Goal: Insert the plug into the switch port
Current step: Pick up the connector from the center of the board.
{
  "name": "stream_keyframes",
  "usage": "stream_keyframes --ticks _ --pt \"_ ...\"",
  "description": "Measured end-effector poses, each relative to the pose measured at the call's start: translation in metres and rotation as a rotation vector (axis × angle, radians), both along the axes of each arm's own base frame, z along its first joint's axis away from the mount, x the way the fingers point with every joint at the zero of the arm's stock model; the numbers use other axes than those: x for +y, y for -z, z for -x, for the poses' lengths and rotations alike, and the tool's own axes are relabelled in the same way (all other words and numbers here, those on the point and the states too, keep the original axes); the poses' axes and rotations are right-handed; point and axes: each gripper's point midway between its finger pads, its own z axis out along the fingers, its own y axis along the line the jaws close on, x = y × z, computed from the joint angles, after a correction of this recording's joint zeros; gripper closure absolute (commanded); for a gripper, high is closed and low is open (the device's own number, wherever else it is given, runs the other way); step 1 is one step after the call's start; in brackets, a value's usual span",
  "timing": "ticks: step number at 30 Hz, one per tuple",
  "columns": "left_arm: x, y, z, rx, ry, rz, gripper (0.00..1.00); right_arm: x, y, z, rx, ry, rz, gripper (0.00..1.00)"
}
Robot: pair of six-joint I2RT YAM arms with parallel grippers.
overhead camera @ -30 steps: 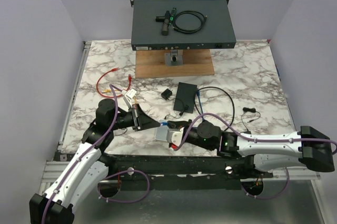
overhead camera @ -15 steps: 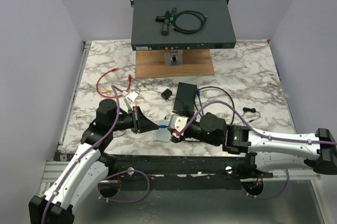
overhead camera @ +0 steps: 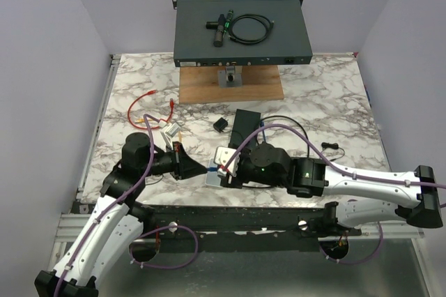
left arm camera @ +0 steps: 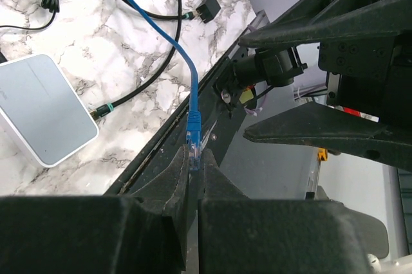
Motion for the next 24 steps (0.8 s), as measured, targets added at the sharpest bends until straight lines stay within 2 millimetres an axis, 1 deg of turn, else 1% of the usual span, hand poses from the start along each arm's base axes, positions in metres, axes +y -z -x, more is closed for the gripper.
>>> stream_keyframes --ticks 8,14,16,18,19,22,24 --pt "0.000 -0.002 0.001 0.007 -0.003 0.007 1.00 -0.003 0.019 0.004 -0.026 -0.048 0.027 0.44" --pt "-0.001 -0.002 0.001 0.035 -0.011 0.023 1.00 0.001 0.030 0.006 -0.086 -0.088 0.028 0.50" --pt "-0.002 -0.002 0.001 0.042 -0.011 0.026 1.00 0.003 0.033 0.007 -0.113 -0.104 0.023 0.50" --pt "-0.002 -0.001 0.001 0.052 -0.011 0.029 1.00 0.004 0.035 0.009 -0.137 -0.118 0.019 0.50" --pt "-0.002 0.000 0.001 0.058 -0.009 0.030 1.00 0.005 0.035 0.009 -0.147 -0.123 0.016 0.52" --pt "-0.003 0.000 0.002 0.069 -0.002 0.036 1.00 0.009 0.030 0.009 -0.184 -0.134 0.001 0.57" --pt "-0.004 -0.001 0.002 0.073 0.000 0.039 1.00 0.012 0.026 0.008 -0.204 -0.134 -0.012 0.58"
